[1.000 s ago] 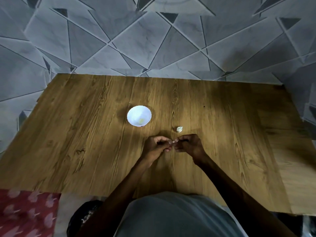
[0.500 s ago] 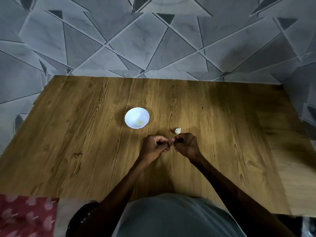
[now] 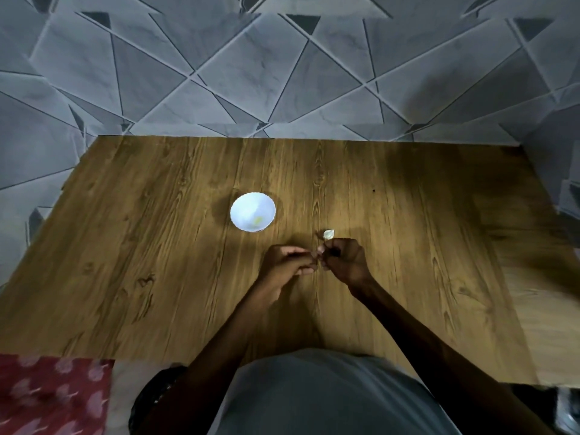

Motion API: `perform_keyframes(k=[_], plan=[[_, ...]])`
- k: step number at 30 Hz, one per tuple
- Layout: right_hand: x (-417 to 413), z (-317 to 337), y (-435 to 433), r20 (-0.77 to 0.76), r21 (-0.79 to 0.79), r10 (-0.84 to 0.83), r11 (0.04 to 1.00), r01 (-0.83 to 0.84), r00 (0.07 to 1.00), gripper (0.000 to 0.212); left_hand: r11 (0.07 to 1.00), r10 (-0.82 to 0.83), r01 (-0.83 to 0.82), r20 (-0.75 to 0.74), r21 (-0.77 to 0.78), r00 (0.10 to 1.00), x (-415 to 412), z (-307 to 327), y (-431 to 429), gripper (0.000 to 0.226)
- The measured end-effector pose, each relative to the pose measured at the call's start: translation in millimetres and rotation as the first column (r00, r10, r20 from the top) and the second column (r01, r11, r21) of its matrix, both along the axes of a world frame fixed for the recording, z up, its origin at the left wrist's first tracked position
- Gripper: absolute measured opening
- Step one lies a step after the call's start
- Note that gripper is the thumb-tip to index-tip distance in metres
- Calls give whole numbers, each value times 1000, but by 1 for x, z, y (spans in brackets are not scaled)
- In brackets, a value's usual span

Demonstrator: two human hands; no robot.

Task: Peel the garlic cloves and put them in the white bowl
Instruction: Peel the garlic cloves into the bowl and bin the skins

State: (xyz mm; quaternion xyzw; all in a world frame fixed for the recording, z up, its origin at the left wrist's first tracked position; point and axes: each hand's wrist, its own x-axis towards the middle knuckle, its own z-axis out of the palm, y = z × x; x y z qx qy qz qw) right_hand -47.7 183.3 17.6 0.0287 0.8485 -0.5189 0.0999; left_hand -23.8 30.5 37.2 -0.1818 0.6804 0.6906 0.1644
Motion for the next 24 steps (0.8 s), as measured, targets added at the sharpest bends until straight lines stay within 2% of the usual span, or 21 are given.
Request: perform_keyframes(k=[3,6,8,9,10,11,12,13,14,16,17,18,19,20,21,22,23,24], plan=[[1,6,-1,-183,48,77,996,-69,980,11,951,21,-96,248,295,969,-3,9,-5,9],[0,10,-1,-281,114,113,990,-84,953,12,866,39,-236,411,440,911,-3,11,-6,25],[-2,11,-2,-297,143,120,987,-80,947,13,834,69,-276,406,477,911,0,10,-4,22],[-2,10,-2,-290,155,122,985,-80,949,13,865,78,-232,337,446,938,2,9,-4,15],[-2,9,-4,-265,178,124,981,-78,956,12,928,69,-138,205,347,976,4,8,-4,9],[-2,8,-5,-214,189,109,980,-68,971,11,988,29,-31,14,151,999,6,5,-5,10],[-2,6,-6,-130,158,67,986,-46,989,12,994,-61,42,-186,-106,981,6,-2,-7,13],[-1,5,-7,-13,66,0,998,1,1000,13,935,-176,49,-342,-350,923,6,-6,-8,12],[0,5,-7,107,-56,-63,996,70,992,14,859,-270,13,-430,-512,862,6,-9,-8,11],[3,8,-6,280,-227,-92,961,159,956,10,785,-327,-49,-480,-617,814,8,-11,-7,11],[5,9,-6,305,-257,-77,953,160,949,8,800,-305,-42,-465,-599,831,10,-11,-7,11],[6,11,-5,305,-281,-60,948,150,950,8,857,-237,-16,-422,-515,875,12,-9,-6,12],[6,12,-5,289,-287,-50,948,137,956,8,936,-133,14,-315,-353,940,12,-7,-6,13],[7,13,-5,273,-280,-47,952,127,961,8,991,-32,13,-144,-132,989,11,-3,-5,12],[6,12,-5,262,-273,-47,955,121,964,8,995,24,-29,51,97,998,8,1,-7,9],[5,13,-4,254,-274,-44,955,115,966,8,958,40,-96,205,272,978,6,5,-8,6],[4,13,-4,245,-273,-37,956,105,969,8,925,42,-147,289,351,956,4,7,-9,5],[3,14,-3,240,-278,-28,956,97,970,8,912,44,-165,309,377,950,3,8,-9,6]])
